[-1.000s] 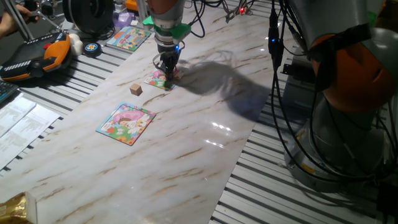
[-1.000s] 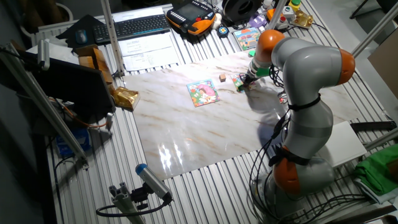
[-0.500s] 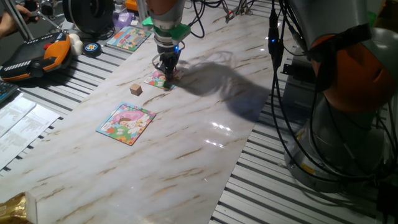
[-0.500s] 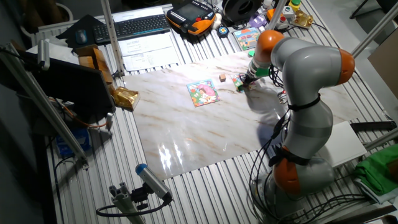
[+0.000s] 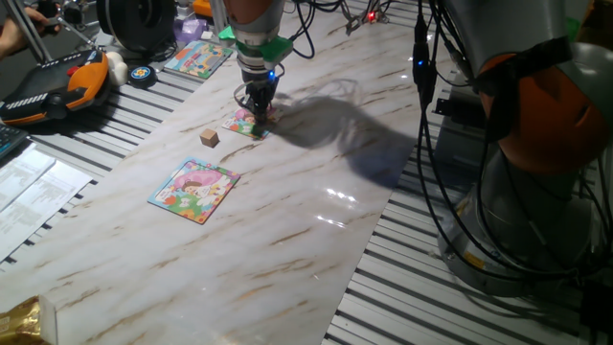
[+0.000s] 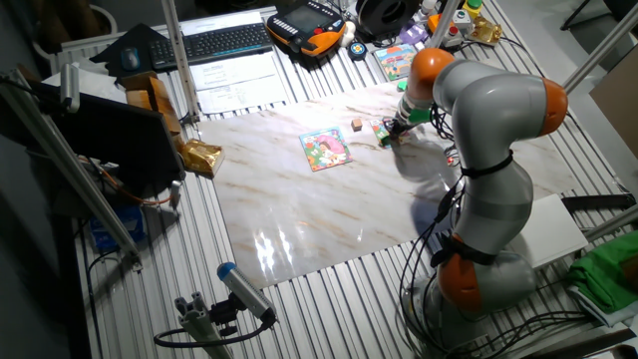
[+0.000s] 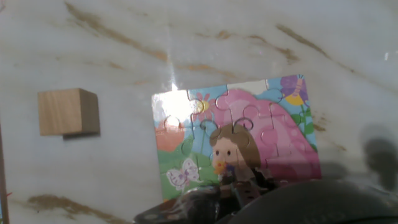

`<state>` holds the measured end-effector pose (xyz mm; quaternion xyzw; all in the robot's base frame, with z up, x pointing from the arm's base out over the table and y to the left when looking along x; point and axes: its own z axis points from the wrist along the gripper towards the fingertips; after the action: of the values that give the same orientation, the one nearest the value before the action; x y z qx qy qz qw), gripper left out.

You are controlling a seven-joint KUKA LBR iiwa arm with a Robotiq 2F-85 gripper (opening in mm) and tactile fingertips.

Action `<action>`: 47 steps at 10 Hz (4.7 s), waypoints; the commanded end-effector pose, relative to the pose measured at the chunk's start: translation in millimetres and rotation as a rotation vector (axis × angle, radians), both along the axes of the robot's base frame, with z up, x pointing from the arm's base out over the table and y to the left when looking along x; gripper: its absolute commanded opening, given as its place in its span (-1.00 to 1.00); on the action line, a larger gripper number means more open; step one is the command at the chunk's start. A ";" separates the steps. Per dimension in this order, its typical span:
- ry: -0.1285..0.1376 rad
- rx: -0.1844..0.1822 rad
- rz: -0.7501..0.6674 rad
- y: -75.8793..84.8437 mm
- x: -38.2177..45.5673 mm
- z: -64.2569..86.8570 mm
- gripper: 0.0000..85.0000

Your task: Assemble one piece of a puzzle

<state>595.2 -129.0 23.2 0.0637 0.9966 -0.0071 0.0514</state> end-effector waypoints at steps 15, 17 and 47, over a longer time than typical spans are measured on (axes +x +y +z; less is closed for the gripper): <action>0.012 0.026 -0.017 -13.0 8.3 2.8 -0.98; 0.012 0.027 -0.017 -13.0 8.3 1.9 -0.98; -0.007 -0.011 -0.074 -13.0 5.1 80.2 -0.98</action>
<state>600.4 -140.7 96.2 0.1010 0.9932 -0.0158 0.0556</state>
